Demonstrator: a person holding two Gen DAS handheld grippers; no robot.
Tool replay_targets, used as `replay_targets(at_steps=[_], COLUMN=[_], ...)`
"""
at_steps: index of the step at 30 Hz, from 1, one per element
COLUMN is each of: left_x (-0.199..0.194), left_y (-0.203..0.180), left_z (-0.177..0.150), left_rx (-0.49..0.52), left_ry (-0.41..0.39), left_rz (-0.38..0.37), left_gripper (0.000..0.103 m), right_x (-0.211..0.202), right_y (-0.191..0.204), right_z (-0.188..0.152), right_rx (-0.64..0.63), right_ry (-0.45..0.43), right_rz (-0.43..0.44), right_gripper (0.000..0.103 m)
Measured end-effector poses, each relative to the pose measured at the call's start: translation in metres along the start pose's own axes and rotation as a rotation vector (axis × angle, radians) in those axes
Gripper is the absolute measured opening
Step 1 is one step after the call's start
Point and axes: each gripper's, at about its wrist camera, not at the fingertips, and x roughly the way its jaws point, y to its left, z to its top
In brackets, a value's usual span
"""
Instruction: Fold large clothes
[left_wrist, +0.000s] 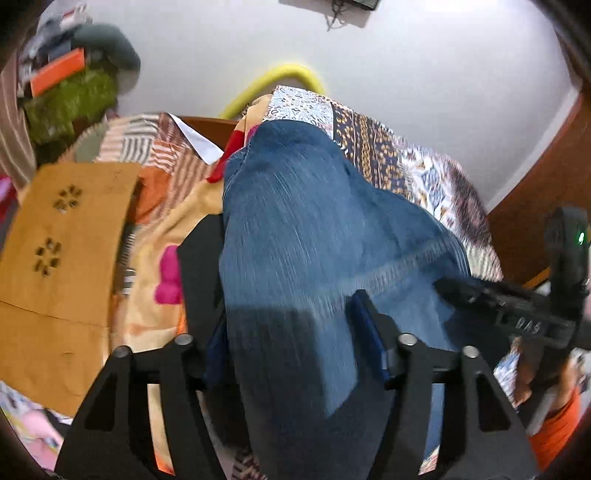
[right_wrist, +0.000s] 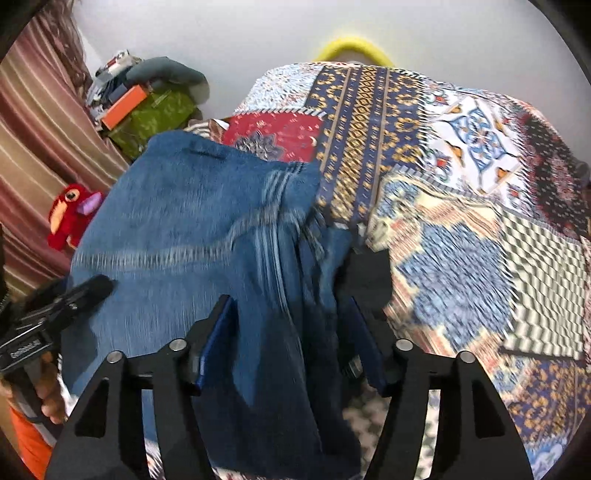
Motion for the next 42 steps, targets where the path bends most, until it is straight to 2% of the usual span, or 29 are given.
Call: replay_targets(at_steps=[2,4,6,10,13,17,23,32,34,37,40,42], left_x=[-0.008,-0.021,-0.035,-0.06,-0.081,-0.122,-0.21,-0.347,-0.367,-0.391,-0.404,-0.407], left_y=[-0.003,-0.01,-0.015,-0.025,-0.036,-0.055,-0.096,-0.168,-0.179,-0.197,-0.205,-0.206], left_z=[-0.013,-0.029,-0.045,-0.078,-0.096,-0.115,-0.134,-0.181,-0.195,-0.22,-0.243,-0.254], left_rx=[0.021,0.034,0.046,0.065,0.076,0.105,0.14,0.229,0.24,0.259,0.248,0.23], left_ry=[-0.002,-0.01,-0.022,-0.038,-0.033,-0.091,-0.276,-0.644,-0.711,-0.824,-0.899,-0.917], left_rz=[0.022,0.043,0.069,0.108,0.153,0.189,0.167,0.142,0.141,0.165,0.169,0.156], left_gripper=[0.072,0.072,0.076,0.077,0.077,0.077,0.077,0.077,0.077,0.077,0.077,0.081], right_x=[-0.009,-0.02,-0.019,-0.047,-0.082,-0.14,-0.224,-0.335,-0.35,-0.36,-0.359,-0.355], right_y=[-0.001,-0.001,0.0,0.013,0.026,0.045,0.074,0.109,0.116,0.122,0.128,0.13], right_z=[-0.014,-0.031,-0.039,-0.068,-0.082,-0.098,-0.121,-0.184,-0.203,-0.226,-0.243,-0.247], right_rx=[-0.01,-0.033,-0.051,-0.114,-0.132,-0.154,-0.21,-0.27,-0.28,-0.282,-0.283,-0.278], right_ry=[-0.012,-0.01,-0.003,-0.035,-0.1,-0.219,-0.411,-0.774,-0.852,-0.936,-0.975,-0.98], right_rz=[-0.009,-0.016,-0.033,-0.047,-0.024,0.026,0.057,0.063,0.045,0.009,-0.032,-0.053], right_gripper=[0.063,0.067,0.067,0.067,0.067,0.067,0.067,0.067,0.068,0.077,0.083,0.087])
